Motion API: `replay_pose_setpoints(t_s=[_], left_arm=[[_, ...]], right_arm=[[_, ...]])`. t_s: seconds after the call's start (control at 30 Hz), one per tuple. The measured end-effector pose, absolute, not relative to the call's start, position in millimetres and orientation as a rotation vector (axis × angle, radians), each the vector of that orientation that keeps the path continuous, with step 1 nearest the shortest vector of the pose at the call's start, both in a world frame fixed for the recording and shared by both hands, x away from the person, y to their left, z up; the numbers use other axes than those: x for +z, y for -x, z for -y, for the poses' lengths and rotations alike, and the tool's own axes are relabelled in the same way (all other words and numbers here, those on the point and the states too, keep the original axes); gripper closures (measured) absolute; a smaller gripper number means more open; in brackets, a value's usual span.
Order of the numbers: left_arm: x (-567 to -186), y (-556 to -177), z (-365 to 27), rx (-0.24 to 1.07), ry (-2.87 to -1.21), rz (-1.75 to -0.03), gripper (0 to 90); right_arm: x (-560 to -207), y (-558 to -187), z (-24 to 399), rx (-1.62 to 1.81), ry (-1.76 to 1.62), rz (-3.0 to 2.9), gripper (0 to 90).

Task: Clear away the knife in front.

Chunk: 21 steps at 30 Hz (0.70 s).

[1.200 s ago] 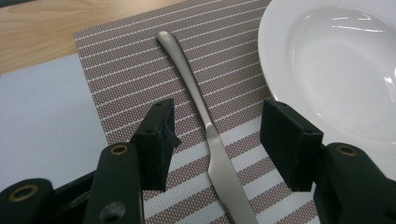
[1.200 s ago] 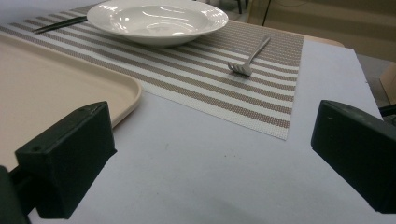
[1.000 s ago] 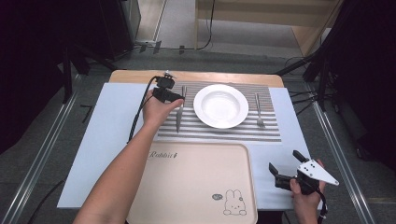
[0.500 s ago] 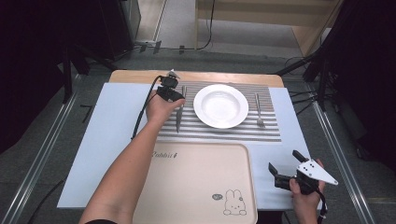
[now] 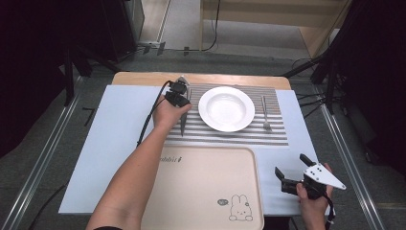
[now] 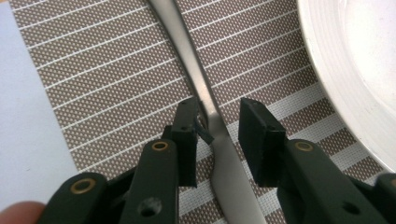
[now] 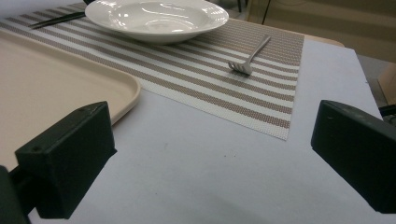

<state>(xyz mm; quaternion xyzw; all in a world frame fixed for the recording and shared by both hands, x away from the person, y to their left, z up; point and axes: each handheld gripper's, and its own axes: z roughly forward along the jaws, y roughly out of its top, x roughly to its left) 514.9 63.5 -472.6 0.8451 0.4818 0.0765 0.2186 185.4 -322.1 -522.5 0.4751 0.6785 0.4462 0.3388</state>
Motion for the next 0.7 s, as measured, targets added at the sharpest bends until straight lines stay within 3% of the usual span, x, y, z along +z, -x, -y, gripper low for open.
replay_pose_setpoints(t_s=[0.43,0.7], left_arm=[[-479.6,-517.5,-58.1,0.278,-2.333,-1.352,70.8],[-478.9,-518.5,-54.1,0.317,-2.363,-1.370,77.9]], right_arm=[[-522.6,-185.6,321.9,1.159,-1.232,-1.768,0.0],[-522.8,-185.8,321.5,1.152,-1.237,-1.771,0.0]])
